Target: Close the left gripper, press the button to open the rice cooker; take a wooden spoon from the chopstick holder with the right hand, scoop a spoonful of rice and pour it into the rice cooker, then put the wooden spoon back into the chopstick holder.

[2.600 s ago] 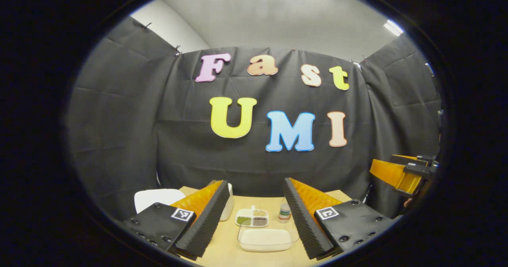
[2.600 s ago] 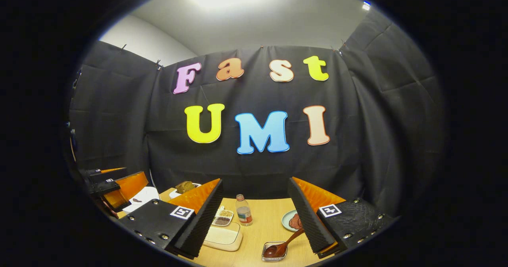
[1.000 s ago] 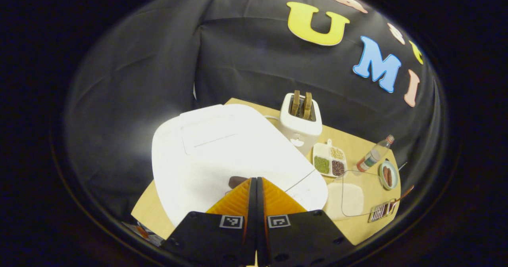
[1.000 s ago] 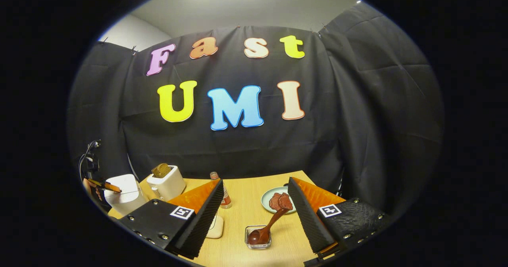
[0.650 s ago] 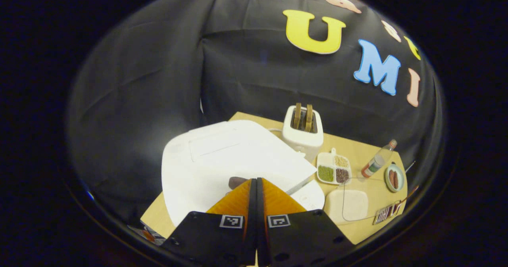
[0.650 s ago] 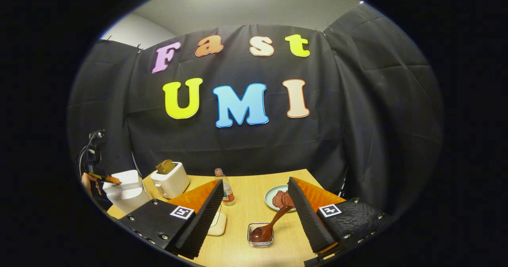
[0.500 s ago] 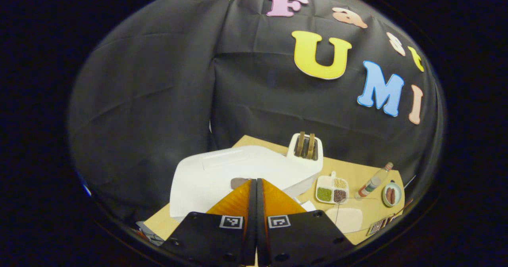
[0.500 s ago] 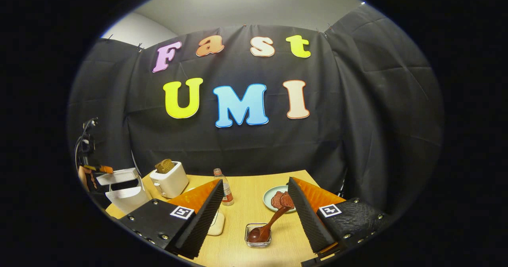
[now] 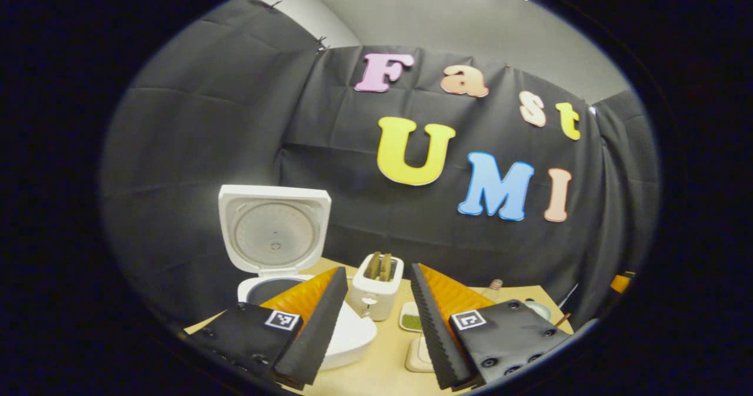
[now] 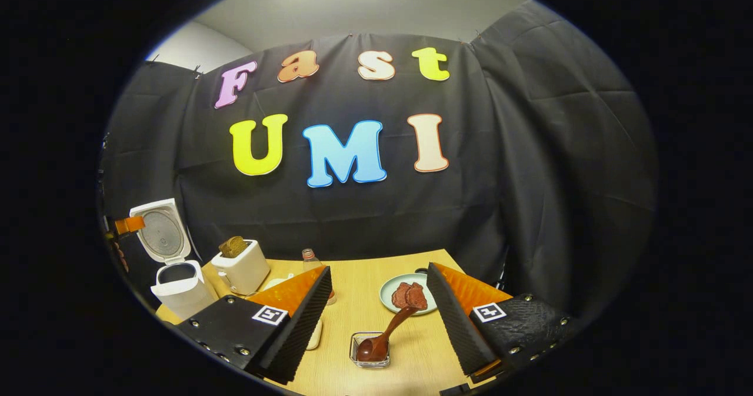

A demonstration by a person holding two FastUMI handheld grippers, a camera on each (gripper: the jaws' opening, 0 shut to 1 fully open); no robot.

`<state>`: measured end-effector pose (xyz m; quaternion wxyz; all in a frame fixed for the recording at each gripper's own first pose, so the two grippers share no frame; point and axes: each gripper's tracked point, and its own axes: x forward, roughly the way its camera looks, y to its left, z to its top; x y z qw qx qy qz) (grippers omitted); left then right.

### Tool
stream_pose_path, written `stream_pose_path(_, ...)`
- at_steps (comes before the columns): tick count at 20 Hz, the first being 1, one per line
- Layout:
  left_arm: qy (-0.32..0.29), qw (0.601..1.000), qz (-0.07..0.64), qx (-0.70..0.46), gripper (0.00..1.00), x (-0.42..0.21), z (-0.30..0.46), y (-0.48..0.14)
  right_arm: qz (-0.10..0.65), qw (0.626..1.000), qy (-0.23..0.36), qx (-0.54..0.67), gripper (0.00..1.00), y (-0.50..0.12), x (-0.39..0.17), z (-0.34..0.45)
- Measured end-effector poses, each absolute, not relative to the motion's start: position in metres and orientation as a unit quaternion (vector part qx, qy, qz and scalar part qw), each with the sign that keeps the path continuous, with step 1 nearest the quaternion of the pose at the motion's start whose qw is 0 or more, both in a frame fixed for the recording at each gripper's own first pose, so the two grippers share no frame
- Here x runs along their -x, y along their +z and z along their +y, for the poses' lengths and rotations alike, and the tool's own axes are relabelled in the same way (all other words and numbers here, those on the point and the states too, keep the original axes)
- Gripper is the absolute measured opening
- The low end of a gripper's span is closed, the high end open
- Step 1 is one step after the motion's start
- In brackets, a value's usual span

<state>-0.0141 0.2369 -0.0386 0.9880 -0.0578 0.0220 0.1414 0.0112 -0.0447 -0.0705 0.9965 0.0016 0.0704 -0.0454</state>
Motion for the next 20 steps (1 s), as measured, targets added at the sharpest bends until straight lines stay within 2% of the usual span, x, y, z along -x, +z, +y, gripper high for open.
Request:
stream_pose_path(1, 0.127, 0.991, 0.015, 0.048, 0.82, 0.016, 0.215, -0.037, 0.071, 0.997, -0.042, 0.0, 0.98, -0.072, -0.013, -0.046)
stream_pose_path(3, 0.102, 0.994, 0.0, 0.028, 0.8, 0.023, 0.18, -0.03, 0.076, 0.996, -0.038, 0.006, 0.98, -0.079, -0.015, -0.049)
stream_pose_path(8, 0.063, 0.998, 0.007, 0.008, 0.81, 0.034, 0.131, -0.031, 0.115, 0.993, -0.037, -0.005, 0.98, -0.116, -0.03, -0.063)
stream_pose_path(11, 0.065, 0.998, 0.008, 0.006, 0.79, 0.04, 0.13, -0.03, 0.135, 0.989, -0.059, -0.003, 0.98, -0.136, -0.041, -0.081)
stream_pose_path(20, 0.092, 0.995, 0.038, -0.004, 0.81, 0.049, 0.13, -0.044, 0.206, 0.977, -0.059, -0.025, 0.99, -0.216, -0.086, -0.101)
